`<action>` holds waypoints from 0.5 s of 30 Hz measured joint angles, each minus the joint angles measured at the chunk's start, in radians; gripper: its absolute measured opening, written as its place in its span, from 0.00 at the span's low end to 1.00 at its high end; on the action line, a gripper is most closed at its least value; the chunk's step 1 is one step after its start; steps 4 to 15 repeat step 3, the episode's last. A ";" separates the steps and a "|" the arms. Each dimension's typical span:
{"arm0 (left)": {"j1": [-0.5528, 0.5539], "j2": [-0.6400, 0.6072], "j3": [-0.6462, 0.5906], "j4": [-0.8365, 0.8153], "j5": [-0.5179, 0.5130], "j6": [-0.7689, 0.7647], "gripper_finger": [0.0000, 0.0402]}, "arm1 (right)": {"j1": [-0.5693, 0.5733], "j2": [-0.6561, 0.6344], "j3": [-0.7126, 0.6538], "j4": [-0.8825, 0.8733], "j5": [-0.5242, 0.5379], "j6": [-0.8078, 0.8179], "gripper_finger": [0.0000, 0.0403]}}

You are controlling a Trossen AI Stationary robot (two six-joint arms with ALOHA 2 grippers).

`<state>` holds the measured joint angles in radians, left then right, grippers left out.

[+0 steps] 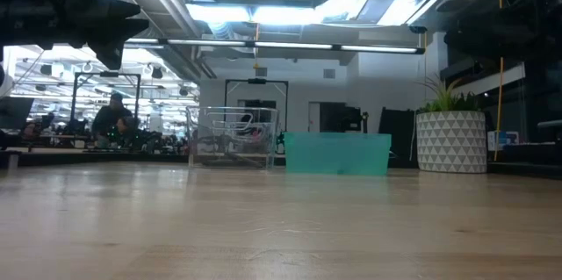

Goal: Sort pens & pencils
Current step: Return to Home Position

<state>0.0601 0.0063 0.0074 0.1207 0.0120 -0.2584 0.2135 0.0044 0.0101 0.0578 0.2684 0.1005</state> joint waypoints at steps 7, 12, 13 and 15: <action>0.000 0.000 0.000 0.000 0.000 0.000 0.30 | 0.000 0.000 0.000 0.000 0.000 -0.001 0.45; 0.000 0.000 0.000 0.000 0.000 0.000 0.30 | 0.000 0.000 0.000 0.000 0.000 -0.001 0.45; 0.000 0.000 0.000 0.000 0.000 0.000 0.30 | 0.000 0.000 0.000 0.000 0.000 -0.001 0.45; 0.000 0.000 0.000 0.000 0.000 0.000 0.30 | 0.000 0.000 0.000 0.000 0.000 -0.001 0.45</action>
